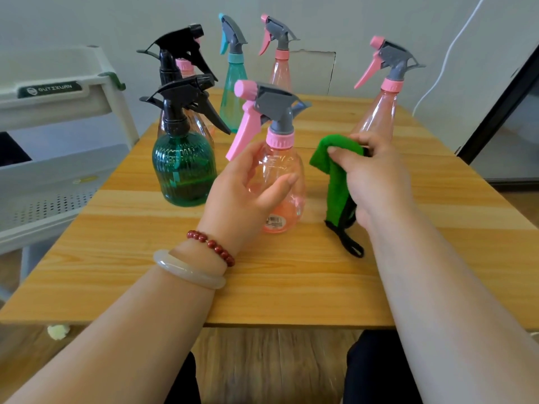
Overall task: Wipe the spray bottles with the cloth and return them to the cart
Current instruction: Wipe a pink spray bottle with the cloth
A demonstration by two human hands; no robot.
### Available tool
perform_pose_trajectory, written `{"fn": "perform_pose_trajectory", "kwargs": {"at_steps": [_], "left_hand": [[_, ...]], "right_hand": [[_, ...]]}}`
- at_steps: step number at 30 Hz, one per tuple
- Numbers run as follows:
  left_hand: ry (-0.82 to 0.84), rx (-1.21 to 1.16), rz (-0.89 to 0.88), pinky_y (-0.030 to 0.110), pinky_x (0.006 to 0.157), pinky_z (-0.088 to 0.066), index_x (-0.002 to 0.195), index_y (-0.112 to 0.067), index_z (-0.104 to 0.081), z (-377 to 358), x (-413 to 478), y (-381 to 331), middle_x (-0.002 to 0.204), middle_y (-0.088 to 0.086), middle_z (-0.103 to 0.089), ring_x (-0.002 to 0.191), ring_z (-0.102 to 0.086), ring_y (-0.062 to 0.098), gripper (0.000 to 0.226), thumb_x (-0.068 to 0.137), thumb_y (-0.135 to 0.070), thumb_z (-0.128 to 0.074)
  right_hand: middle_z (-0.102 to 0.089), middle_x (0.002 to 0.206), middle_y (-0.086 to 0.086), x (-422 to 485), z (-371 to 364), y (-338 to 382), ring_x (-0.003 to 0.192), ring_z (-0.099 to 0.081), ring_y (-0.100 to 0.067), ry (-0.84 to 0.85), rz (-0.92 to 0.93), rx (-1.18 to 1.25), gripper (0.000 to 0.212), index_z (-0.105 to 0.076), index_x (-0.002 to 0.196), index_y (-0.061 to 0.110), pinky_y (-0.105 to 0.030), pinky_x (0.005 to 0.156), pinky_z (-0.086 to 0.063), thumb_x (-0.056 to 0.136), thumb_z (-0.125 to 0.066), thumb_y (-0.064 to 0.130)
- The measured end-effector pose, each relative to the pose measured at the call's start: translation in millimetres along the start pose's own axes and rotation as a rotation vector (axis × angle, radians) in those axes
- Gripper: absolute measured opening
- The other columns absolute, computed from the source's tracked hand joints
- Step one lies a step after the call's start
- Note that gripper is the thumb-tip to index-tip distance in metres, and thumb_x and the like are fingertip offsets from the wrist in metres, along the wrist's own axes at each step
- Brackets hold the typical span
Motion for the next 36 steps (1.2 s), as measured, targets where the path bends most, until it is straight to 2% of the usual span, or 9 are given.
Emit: {"fn": "perform_pose_trajectory", "kwargs": {"at_steps": [6,9,12,14,16,18,22,31,36], "left_hand": [[-0.005,0.002,0.009,0.018,0.092,-0.050,0.131,-0.020,-0.054,0,-1,0,0.113,-0.016,-0.066,0.105,-0.062,-0.005,0.046,0.088,-0.028,-0.070],[-0.007,0.018,0.008,0.024,0.098,-0.050,0.136,-0.018,-0.053,1,0,1,0.119,-0.013,-0.066,0.110,-0.061,0.000,0.052,0.088,-0.032,-0.069],[-0.013,0.038,-0.001,0.026,0.098,-0.050,0.135,-0.017,-0.053,2,-1,-1,0.118,-0.012,-0.066,0.110,-0.061,0.001,0.051,0.089,-0.033,-0.069],[-0.012,0.036,0.007,0.022,0.096,-0.050,0.134,-0.017,-0.054,2,-1,-1,0.116,-0.013,-0.066,0.108,-0.061,-0.001,0.051,0.088,-0.033,-0.069],[-0.011,0.030,0.019,0.019,0.092,-0.051,0.132,-0.020,-0.055,2,-1,0,0.113,-0.015,-0.066,0.104,-0.062,-0.003,0.048,0.088,-0.032,-0.069],[-0.015,0.024,0.022,0.018,0.089,-0.051,0.130,-0.023,-0.055,3,-1,0,0.111,-0.016,-0.067,0.102,-0.063,-0.003,0.046,0.088,-0.031,-0.070],[-0.006,0.023,0.027,0.011,0.087,-0.049,0.133,-0.019,-0.054,3,-2,-1,0.112,-0.016,-0.066,0.101,-0.063,-0.005,0.050,0.087,-0.031,-0.069],[-0.017,0.008,0.027,0.018,0.093,-0.051,0.137,-0.016,-0.052,3,-2,0,0.118,-0.009,-0.066,0.107,-0.062,-0.001,0.058,0.086,-0.034,-0.070],[-0.014,0.013,0.034,0.015,0.093,-0.049,0.136,-0.017,-0.053,3,-1,3,0.117,-0.013,-0.066,0.108,-0.061,-0.004,0.053,0.088,-0.033,-0.070]], "right_hand": [[-0.066,0.087,0.013,-13,-19,10,0.081,-0.066,-0.011,0.054,0.094,0.085,0.017,-0.062,0.099,0.034,-0.038,0.079,-0.058,0.091,-0.069,0.021],[-0.061,0.070,0.026,-15,-14,14,0.069,-0.057,-0.015,0.018,0.204,0.030,0.021,-0.055,0.091,0.041,-0.040,0.068,-0.052,0.092,-0.068,0.024],[-0.069,0.078,0.017,-9,-16,8,0.083,-0.066,-0.015,0.059,0.153,0.026,0.022,-0.069,0.075,0.042,-0.042,0.083,-0.055,0.091,-0.069,0.027],[-0.075,0.091,0.006,-9,-27,1,0.093,-0.071,-0.018,0.218,0.045,0.164,0.004,-0.076,0.083,0.034,-0.043,0.090,-0.056,0.081,-0.076,0.031],[-0.074,0.105,-0.006,-12,-38,-5,0.099,-0.071,-0.020,0.409,-0.070,0.236,0.047,-0.072,0.108,0.020,-0.037,0.091,-0.055,0.063,-0.080,0.028],[-0.073,0.106,-0.011,-15,-39,-6,0.100,-0.070,-0.023,0.519,-0.107,0.208,0.058,-0.068,0.116,0.008,-0.036,0.092,-0.055,0.060,-0.079,0.015],[-0.077,0.089,-0.005,-4,-21,-2,0.092,-0.073,-0.023,0.371,-0.016,0.067,0.015,-0.076,0.089,0.017,-0.042,0.092,-0.055,0.081,-0.073,0.004],[-0.073,0.086,0.010,-12,-16,31,0.091,-0.071,-0.014,0.352,0.285,0.026,0.021,-0.069,0.092,0.034,-0.036,0.081,-0.056,0.089,-0.069,0.014],[-0.065,0.080,0.008,-14,-10,40,0.082,-0.067,-0.019,0.250,0.354,0.037,0.030,-0.054,0.082,0.040,-0.040,0.074,-0.057,0.066,-0.079,0.043]]}}
Point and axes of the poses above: each hand's wrist, its own x-axis towards the middle knuckle, its own z-axis out of the back of the hand, y = z × x, the point moved 9 cm from there along x, towards the middle knuckle
